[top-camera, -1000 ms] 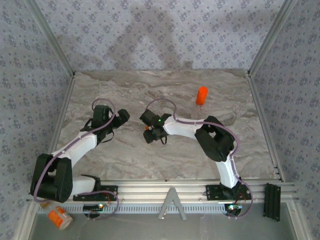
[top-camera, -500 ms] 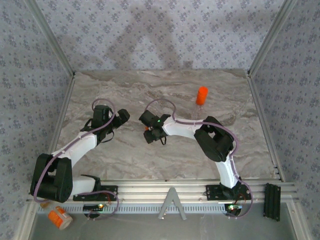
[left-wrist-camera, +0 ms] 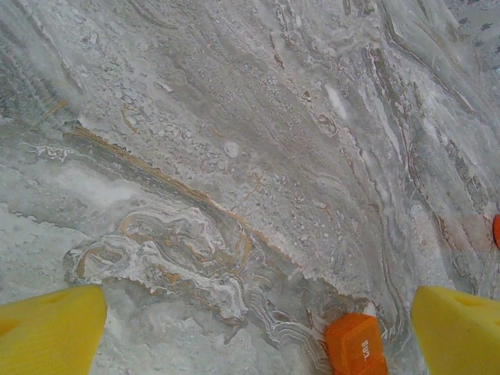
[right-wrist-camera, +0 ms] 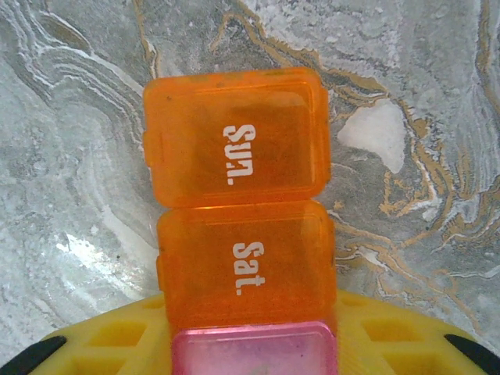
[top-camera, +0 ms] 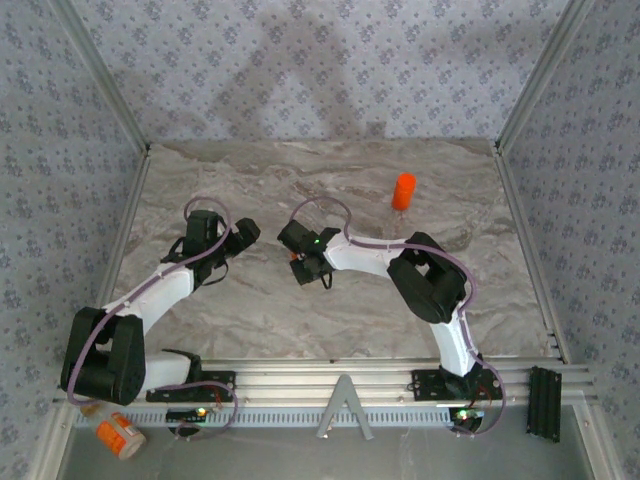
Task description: Sort the pills into containers
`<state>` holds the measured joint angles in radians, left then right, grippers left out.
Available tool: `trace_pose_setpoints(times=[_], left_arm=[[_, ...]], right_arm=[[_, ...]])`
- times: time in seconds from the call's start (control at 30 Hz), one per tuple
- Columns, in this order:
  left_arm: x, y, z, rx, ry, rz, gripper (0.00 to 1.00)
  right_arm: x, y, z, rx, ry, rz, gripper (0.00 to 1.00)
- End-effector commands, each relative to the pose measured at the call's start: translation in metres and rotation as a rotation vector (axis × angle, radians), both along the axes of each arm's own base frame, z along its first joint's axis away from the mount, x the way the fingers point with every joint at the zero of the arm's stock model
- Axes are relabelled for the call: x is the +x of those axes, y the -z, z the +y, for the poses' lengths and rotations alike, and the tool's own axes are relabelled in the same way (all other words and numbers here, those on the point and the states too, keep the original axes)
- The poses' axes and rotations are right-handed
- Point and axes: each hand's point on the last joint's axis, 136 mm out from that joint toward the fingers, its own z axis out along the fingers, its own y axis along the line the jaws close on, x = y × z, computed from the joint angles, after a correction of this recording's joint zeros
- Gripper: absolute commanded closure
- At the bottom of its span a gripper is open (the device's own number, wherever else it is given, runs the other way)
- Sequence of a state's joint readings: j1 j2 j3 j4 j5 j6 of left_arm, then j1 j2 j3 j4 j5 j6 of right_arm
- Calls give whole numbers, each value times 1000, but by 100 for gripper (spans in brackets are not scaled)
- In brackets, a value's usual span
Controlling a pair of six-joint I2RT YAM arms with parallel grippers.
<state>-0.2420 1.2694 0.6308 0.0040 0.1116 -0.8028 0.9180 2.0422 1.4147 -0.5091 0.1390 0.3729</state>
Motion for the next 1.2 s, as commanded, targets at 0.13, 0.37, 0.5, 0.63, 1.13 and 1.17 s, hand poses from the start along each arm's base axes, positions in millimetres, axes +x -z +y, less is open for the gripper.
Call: trace_pose_setpoints(times=[0.13, 0.37, 0.5, 0.63, 1.13, 1.17], left_arm=[[1, -15, -8, -84, 8, -24, 0], [-3, -46, -36, -332, 34, -27, 1], [-6, -70, -58, -535, 62, -36, 4], [-13, -94, -80, -650, 97, -61, 7], [-17, -106, -163, -778, 240, -31, 15], [-16, -105, -164, -780, 240, -31, 16]], right_arm=[[-1, -20, -1, 82, -8, -14, 57], [12, -71, -19, 266, 0, -81, 57], [12, -83, -29, 338, -57, -82, 56], [14, -90, -36, 392, -68, -84, 56], [10, -99, -44, 461, -45, -87, 56], [9, -99, -45, 461, -46, -87, 56]])
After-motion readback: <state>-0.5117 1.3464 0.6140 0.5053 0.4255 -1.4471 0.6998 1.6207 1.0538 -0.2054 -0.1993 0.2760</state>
